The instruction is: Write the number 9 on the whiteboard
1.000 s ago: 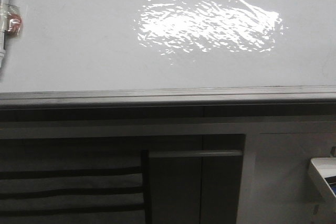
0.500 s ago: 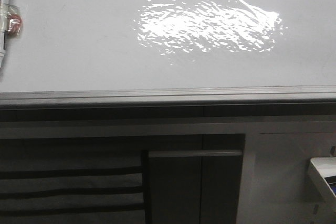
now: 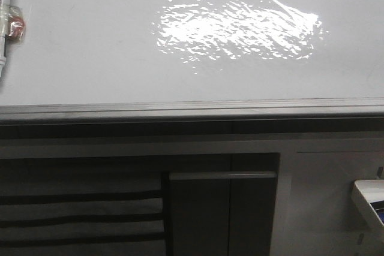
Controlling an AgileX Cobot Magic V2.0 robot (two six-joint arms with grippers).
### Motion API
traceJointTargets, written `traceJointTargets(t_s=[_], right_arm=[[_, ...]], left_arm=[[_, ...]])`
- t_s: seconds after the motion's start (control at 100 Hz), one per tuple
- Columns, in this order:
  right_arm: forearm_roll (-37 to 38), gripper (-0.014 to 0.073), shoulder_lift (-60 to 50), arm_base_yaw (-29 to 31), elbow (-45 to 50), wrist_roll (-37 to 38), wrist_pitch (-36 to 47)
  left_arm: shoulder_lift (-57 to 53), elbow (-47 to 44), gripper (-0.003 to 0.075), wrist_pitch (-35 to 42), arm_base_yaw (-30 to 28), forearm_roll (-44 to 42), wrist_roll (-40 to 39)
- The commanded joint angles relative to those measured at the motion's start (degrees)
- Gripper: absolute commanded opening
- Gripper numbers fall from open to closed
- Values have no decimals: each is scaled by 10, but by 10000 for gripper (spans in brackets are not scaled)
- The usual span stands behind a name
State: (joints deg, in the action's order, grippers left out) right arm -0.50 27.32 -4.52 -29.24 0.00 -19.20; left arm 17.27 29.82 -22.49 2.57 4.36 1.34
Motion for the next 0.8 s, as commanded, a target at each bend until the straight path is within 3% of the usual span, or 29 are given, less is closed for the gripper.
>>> traceJointTargets(t_s=[0.0,0.05,0.13,0.22,0.31,0.39,0.79], right_arm=[[5,-46,6,3,-19,0,48],[5,21,6,3,-19,0,50],[9,230,6,3,-19,0,54],[19,480,6,3,-19,0,53],[19,622,6,3,-19,0,53],[19,649,6,3,-19,0,53],[19,649,6,3,-19,0,55]], left_arm=[[9,20,-20,45,-1,2,-3],[9,20,-18,45,-1,1,-3],[9,20,45,45,-1,-10,-3],[9,20,232,45,-1,-33,-3],[9,20,435,45,-1,-38,-3],[9,20,504,45,-1,-38,-3],[9,20,489,45,-1,-9,-3]])
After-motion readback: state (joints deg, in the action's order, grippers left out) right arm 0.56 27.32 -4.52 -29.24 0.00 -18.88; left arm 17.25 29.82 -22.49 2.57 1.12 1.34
